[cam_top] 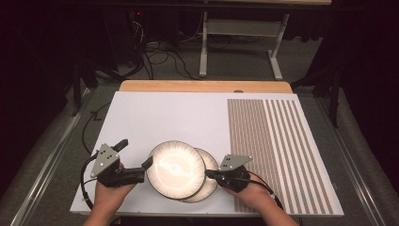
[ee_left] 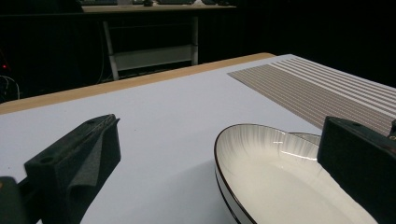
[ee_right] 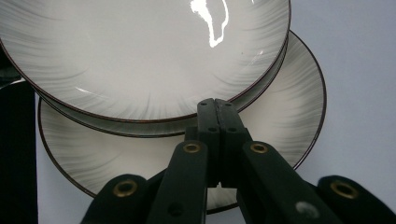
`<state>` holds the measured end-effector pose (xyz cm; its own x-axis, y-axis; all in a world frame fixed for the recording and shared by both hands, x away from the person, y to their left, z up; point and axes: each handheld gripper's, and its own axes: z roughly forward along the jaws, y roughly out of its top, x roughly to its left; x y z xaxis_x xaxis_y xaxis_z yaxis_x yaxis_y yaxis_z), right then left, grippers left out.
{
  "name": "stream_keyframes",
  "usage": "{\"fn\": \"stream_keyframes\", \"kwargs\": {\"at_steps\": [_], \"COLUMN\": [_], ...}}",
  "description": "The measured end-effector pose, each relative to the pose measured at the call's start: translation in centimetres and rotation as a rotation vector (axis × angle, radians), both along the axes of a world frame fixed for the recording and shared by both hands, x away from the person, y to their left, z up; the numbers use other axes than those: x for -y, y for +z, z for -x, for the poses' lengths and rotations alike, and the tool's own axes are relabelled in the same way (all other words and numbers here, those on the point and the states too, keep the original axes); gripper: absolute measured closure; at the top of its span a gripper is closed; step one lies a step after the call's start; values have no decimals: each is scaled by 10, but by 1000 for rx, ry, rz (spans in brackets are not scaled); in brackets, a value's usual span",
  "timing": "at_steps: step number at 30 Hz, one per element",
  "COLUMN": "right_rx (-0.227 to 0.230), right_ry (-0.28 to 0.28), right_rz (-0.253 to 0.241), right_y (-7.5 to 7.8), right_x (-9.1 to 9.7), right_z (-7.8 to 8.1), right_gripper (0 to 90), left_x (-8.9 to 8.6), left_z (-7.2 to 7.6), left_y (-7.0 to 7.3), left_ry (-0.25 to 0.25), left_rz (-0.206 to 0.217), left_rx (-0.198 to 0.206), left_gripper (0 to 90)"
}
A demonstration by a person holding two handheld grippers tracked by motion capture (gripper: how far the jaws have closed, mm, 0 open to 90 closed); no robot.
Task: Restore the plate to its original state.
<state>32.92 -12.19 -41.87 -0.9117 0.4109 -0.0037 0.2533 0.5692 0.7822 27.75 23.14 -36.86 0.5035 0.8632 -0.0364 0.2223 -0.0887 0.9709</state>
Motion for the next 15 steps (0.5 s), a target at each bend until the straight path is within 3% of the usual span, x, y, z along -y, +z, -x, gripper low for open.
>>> {"fn": "stream_keyframes", "kwargs": {"at_steps": [15], "right_rx": [-1], "right_ry": [-2], "right_rz": [2], "right_y": [0], "right_x": [1], "right_z": [0], "right_gripper": [900], "left_x": [-2], "left_z": [0], "left_y": [1], "left_ry": [1], "left_rz": [4], "left_rx": [1], "left_gripper": [0]}}
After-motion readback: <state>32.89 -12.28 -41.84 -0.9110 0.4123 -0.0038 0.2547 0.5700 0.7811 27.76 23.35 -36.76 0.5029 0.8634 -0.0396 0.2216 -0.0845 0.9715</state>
